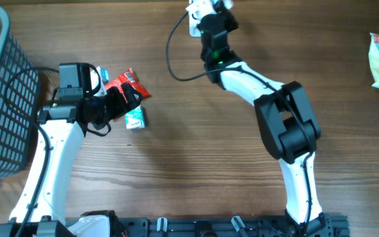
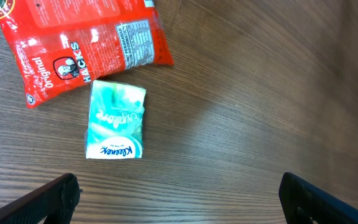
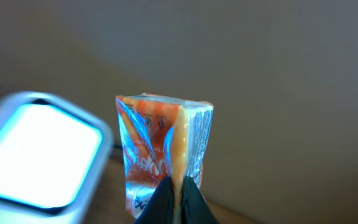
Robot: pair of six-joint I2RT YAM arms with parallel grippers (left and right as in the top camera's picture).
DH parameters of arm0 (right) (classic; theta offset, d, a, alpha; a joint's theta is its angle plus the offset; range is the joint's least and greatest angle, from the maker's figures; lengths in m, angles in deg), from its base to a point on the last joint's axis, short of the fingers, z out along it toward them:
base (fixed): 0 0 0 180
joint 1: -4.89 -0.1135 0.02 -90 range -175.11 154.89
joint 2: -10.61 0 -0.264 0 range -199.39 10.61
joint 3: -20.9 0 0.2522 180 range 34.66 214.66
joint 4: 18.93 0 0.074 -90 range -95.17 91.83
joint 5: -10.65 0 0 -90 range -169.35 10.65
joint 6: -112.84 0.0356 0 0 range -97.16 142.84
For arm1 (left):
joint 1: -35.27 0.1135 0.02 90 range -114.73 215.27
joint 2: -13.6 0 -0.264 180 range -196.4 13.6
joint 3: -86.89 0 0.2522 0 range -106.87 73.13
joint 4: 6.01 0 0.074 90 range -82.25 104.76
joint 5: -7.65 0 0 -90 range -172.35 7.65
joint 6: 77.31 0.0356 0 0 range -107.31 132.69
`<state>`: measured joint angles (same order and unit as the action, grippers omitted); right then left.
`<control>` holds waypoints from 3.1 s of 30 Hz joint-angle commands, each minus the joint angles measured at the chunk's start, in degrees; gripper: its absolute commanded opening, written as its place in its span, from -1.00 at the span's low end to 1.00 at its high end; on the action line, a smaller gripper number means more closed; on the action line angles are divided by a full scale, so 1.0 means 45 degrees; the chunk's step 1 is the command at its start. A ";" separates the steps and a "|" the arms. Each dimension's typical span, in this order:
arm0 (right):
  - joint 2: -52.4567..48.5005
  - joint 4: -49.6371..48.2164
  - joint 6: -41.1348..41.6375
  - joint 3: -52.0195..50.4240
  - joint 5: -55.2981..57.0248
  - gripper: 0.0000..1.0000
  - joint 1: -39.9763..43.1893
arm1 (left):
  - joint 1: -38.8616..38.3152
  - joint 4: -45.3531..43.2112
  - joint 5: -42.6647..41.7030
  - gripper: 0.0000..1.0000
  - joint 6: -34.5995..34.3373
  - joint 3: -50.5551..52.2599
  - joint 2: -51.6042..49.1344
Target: Scan the item barcode
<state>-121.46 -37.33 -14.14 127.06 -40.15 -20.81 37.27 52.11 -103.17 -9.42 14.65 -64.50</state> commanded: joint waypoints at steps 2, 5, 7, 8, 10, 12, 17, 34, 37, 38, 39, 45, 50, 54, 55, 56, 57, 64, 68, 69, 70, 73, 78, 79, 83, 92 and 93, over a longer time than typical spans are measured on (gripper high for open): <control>-0.0170 -0.0063 0.0393 0.0121 0.3429 -0.91 0.1608 | 0.0024 -0.0024 0.0078 1.00 0.0058 -0.0078 -0.0097; -0.0170 0.0340 0.1627 0.0121 0.5581 -0.91 0.2764 | 0.0024 -0.0024 0.0078 0.99 0.0058 -0.0078 -0.0097; -0.0170 0.1375 0.2589 0.0121 0.6815 -0.91 0.3653 | 0.0024 -0.0024 0.0078 1.00 0.0058 -0.0078 -0.0097; -0.0170 0.2045 0.3016 0.0121 0.7130 -0.91 0.4027 | 0.0024 -0.0029 0.0078 1.00 0.0058 -0.0078 -0.0097; -0.0170 0.3978 0.4167 0.0117 0.7237 -0.91 0.4799 | 0.0024 -0.0029 0.0078 1.00 0.0058 -0.0078 -0.0097; -0.0170 0.6562 0.6086 0.0121 0.7101 -0.91 0.5731 | 0.0024 -0.0029 0.0078 1.00 0.0058 -0.0078 -0.0097; -0.0165 1.0666 0.9452 0.0117 0.5095 -0.92 0.7543 | 0.0024 -0.0029 0.0078 1.00 0.0058 -0.0078 -0.0097; 0.1846 1.3090 1.1885 0.0136 -0.0986 0.99 0.9233 | 0.0024 -0.0029 0.0078 1.00 0.0058 -0.0078 -0.0097; 0.3589 1.3148 1.2726 0.0136 -0.3750 0.99 0.9364 | 0.0024 -0.0029 0.0078 1.00 0.0058 -0.0078 -0.0097; 0.4211 1.3114 1.2857 0.0136 -0.4575 1.00 0.9374 | 0.0024 -0.0024 0.0078 1.00 0.0058 -0.0078 -0.0097; 0.4833 1.3119 1.2949 0.0136 -0.5285 1.00 0.9374 | 0.0024 -0.0029 0.0078 1.00 0.0058 -0.0078 -0.0097; 0.8291 1.3809 1.2930 0.0136 -1.0025 0.99 0.9369 | 0.0024 -0.0029 0.0078 1.00 0.0058 -0.0078 -0.0097; 1.0035 1.6393 1.2915 0.0131 -1.5946 1.00 0.9243 | 0.0024 -0.0029 0.0078 1.00 0.0058 -0.0078 -0.0097; 1.0088 1.9122 1.2823 0.0073 -1.7116 1.00 0.8534 | 0.0024 -0.0029 0.0078 1.00 0.0058 -0.0078 -0.0097; 1.0049 1.9433 1.2658 -0.0019 -1.7092 1.00 0.8301 | 0.0024 -0.0029 0.0078 1.00 0.0058 -0.0078 -0.0097; 0.9976 1.9725 1.2220 -0.0219 -1.7102 1.00 0.7946 | 0.0024 -0.0029 0.0078 1.00 0.0058 -0.0078 -0.0097; 0.9928 1.9846 1.1720 -0.0491 -1.7092 0.99 0.7533 | 0.0024 -0.0029 0.0078 1.00 0.0058 -0.0078 -0.0097; 0.9316 1.8914 1.1594 -0.3016 -1.6344 1.00 0.5013 | 0.0024 -0.0029 0.0078 1.00 0.0058 -0.0078 -0.0097; 0.8913 1.7490 1.3726 -0.3997 -1.6344 0.99 0.4235 | 0.0024 -0.0029 0.0078 1.00 0.0058 -0.0078 -0.0097; 0.8796 1.7262 1.4333 -0.4138 -1.6344 0.99 0.4099 | 0.0024 -0.0029 0.0078 1.00 0.0058 -0.0078 -0.0097; 0.8680 1.7082 1.4916 -0.4255 -1.6334 0.99 0.4012 | 0.0024 -0.0029 0.0078 1.00 0.0058 -0.0078 -0.0097; 0.8412 1.6961 1.6121 -0.4396 -1.6349 0.99 0.3871 | 0.0024 -0.0034 0.0073 1.00 0.0053 -0.0078 -0.0097; 0.8223 1.6946 1.6976 -0.4396 -1.6334 0.99 0.3866 | 0.0019 -0.0282 -0.0063 1.00 -0.0049 -0.0078 -0.0097; 0.8204 1.6942 1.6976 -0.4396 -1.6266 0.99 0.3866 | 0.0019 -0.0282 -0.0126 1.00 -0.0204 -0.0078 -0.0097; 0.8204 1.6917 1.6971 -0.4396 -1.4838 0.99 0.3866 | 0.0019 -0.0155 -0.0729 1.00 -0.0389 -0.0078 -0.0097; 0.8204 1.6767 1.6976 -0.4396 -1.1793 0.99 0.3866 | -0.1554 0.0097 0.0233 1.00 -0.0481 0.1559 -0.0146; 0.8204 1.6752 1.6971 -0.4396 -1.1730 1.00 0.3866 | -0.1773 -0.0131 0.0291 1.00 -0.0476 0.1880 -0.0146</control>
<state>-83.69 38.47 61.64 107.26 -98.51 -3.32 32.44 52.70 -104.98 -10.80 18.17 -64.50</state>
